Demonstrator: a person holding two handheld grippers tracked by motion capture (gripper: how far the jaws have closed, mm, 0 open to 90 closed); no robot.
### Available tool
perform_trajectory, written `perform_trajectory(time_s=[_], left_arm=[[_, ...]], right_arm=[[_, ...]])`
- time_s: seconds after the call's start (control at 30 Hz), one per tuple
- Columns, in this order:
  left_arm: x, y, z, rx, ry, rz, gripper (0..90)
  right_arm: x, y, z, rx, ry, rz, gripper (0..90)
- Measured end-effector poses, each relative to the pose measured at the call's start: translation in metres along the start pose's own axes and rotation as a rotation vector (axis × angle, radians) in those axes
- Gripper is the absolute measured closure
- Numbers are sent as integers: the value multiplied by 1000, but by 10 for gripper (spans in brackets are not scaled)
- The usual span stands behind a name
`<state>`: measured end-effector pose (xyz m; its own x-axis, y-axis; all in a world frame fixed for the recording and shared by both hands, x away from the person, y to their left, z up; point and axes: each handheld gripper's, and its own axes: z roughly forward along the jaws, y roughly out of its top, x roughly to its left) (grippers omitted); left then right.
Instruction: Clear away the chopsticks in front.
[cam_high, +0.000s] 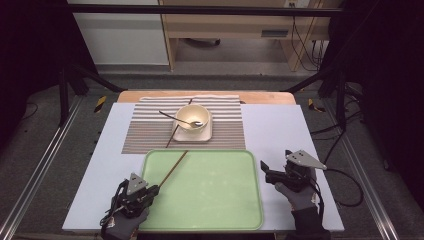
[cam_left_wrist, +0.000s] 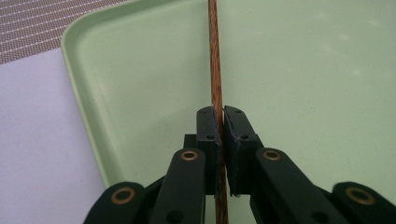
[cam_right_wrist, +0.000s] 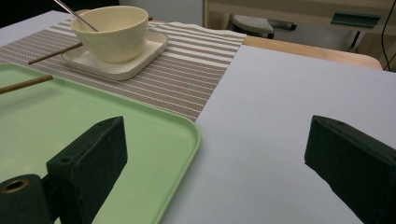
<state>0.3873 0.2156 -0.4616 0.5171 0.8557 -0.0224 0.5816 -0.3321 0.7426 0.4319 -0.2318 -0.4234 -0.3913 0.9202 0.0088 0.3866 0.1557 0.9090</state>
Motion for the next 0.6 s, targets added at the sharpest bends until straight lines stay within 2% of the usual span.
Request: perform_trajectory(time_s=[0.43, 0.6], left_arm=[[-2, -3, 9, 62, 2, 37, 848], [-3, -3, 11, 63, 3, 40, 847]], right_arm=[[0, 0, 1, 4, -1, -3, 60], [0, 0, 1, 6, -2, -2, 59]])
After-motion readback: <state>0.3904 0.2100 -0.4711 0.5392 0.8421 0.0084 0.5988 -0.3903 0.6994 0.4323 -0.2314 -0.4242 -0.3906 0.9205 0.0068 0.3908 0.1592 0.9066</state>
